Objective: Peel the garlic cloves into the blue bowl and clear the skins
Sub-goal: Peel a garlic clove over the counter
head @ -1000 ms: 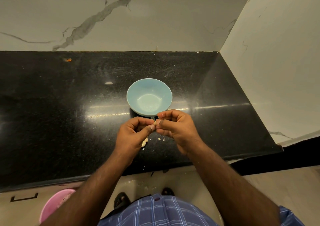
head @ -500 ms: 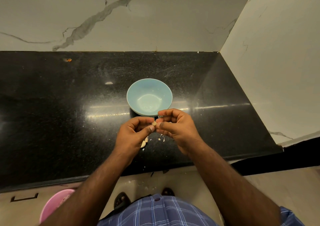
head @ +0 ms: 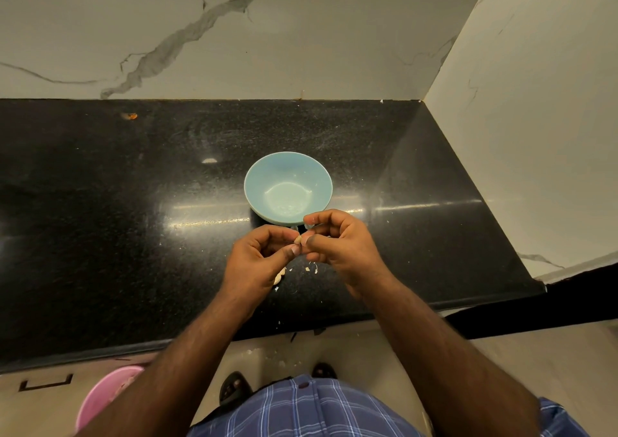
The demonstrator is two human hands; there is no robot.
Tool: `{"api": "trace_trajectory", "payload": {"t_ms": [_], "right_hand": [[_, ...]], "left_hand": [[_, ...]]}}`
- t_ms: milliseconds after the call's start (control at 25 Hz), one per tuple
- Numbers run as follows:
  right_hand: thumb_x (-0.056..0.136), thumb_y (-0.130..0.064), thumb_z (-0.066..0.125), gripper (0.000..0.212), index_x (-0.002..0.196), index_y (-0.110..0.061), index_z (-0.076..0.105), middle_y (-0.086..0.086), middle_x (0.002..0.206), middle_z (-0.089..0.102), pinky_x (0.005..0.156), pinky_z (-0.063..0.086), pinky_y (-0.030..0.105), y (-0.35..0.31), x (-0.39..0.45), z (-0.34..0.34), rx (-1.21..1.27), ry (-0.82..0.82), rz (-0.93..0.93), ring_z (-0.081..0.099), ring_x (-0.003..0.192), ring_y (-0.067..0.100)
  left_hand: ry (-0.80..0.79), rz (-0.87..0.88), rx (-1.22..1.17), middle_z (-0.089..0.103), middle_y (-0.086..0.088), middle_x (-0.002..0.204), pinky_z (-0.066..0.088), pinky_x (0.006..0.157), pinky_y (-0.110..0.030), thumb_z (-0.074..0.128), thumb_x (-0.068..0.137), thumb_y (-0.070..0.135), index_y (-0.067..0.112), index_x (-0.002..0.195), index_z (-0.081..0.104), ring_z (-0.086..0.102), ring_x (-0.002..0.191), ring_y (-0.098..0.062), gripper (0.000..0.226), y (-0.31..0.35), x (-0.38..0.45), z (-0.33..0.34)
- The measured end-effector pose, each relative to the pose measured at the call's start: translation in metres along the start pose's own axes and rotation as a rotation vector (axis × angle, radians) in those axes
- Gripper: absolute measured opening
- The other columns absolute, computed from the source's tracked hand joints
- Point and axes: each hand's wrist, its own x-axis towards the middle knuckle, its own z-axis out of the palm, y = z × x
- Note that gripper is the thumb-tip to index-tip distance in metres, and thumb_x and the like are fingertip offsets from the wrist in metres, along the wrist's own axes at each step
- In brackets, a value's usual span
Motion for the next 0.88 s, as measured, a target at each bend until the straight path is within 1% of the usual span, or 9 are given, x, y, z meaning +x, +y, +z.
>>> {"api": "trace_trajectory", "payload": {"t_ms": [160,320,400,440,480,600,720,800,880], "right_hand": [[0.083,0.006,0.071,0.032,0.111,-0.008,0.066,0.014,0.088,0.073,0.068,0.058,0.029,-0.0034,0.0005,-0.001,-0.027,-0.009,0.018,0.072,0.078,0.018],[0.085,0.003,0.067,0.031,0.109,-0.016,0.063,0.005,0.078,0.07,0.068,0.056,0.03,-0.0023,0.0025,0.001,-0.165,-0.047,-0.034,0.066,0.073,0.013],[0.086,0.0,0.065,0.029,0.107,-0.02,0.061,0.003,0.077,0.068,0.07,0.057,0.034,-0.0002,0.0032,0.0015,-0.228,-0.05,-0.062,0.064,0.073,0.013],[0.087,0.0,0.065,0.028,0.106,-0.02,0.061,0.005,0.079,0.068,0.071,0.057,0.037,0.0006,0.0032,0.0011,-0.236,-0.039,-0.07,0.064,0.073,0.015],[0.088,0.001,0.064,0.027,0.107,-0.018,0.06,0.009,0.082,0.068,0.072,0.058,0.038,0.001,0.0028,-0.0002,-0.214,-0.025,-0.069,0.065,0.074,0.017],[0.087,0.009,0.063,0.03,0.111,-0.009,0.06,0.016,0.092,0.07,0.071,0.059,0.033,-0.0001,0.0,-0.0047,-0.087,-0.017,-0.051,0.069,0.079,0.021],[0.083,0.003,0.074,0.034,0.112,-0.008,0.061,0.015,0.092,0.074,0.072,0.059,0.033,-0.0001,-0.0012,-0.0055,-0.115,-0.039,-0.087,0.072,0.086,0.026],[0.082,0.0,0.077,0.035,0.112,-0.009,0.061,0.015,0.091,0.075,0.073,0.059,0.034,-0.0002,-0.0012,-0.0043,-0.106,-0.02,-0.084,0.073,0.087,0.027],[0.083,-0.001,0.078,0.035,0.112,-0.009,0.062,0.014,0.092,0.076,0.074,0.06,0.034,0.0002,-0.0013,-0.004,-0.086,-0.014,-0.073,0.074,0.088,0.026]], "left_hand": [[-0.013,0.036,0.053,0.079,-0.003,0.091,0.059,0.078,-0.024,0.077,0.085,0.001,0.013,0.098,0.073,0.076,0.089,-0.016,0.018,0.0023,0.0,-0.0005],[-0.061,0.059,0.086,0.079,0.001,0.095,0.06,0.085,-0.028,0.077,0.086,0.002,0.019,0.101,0.074,0.075,0.093,-0.016,0.023,0.0044,-0.0003,-0.0014],[-0.067,0.059,0.064,0.079,0.002,0.097,0.06,0.087,-0.028,0.076,0.086,0.001,0.019,0.103,0.074,0.075,0.096,-0.015,0.025,0.0053,-0.0006,-0.0005],[-0.064,0.055,0.051,0.08,0.001,0.097,0.06,0.088,-0.029,0.076,0.086,0.001,0.018,0.103,0.075,0.076,0.096,-0.016,0.024,0.0052,-0.0008,-0.0001],[-0.059,0.048,0.037,0.08,-0.001,0.097,0.06,0.088,-0.03,0.076,0.086,0.001,0.016,0.103,0.075,0.076,0.096,-0.018,0.023,0.0046,-0.0006,0.0001],[-0.041,0.025,0.01,0.08,-0.004,0.098,0.06,0.089,-0.035,0.076,0.086,0.003,0.014,0.104,0.076,0.076,0.097,-0.021,0.021,0.0016,0.0005,-0.0013],[-0.035,0.016,-0.011,0.079,-0.005,0.097,0.06,0.089,-0.037,0.079,0.081,0.015,0.018,0.102,0.077,0.076,0.096,-0.022,0.021,0.0021,-0.0002,-0.0014],[-0.038,0.015,-0.023,0.079,-0.004,0.095,0.06,0.088,-0.036,0.079,0.078,0.021,0.019,0.1,0.077,0.076,0.095,-0.022,0.022,0.003,-0.001,-0.0014],[-0.034,0.016,-0.019,0.079,-0.004,0.095,0.06,0.086,-0.035,0.079,0.079,0.021,0.019,0.1,0.077,0.076,0.094,-0.021,0.022,0.0032,-0.001,-0.0011]]}}
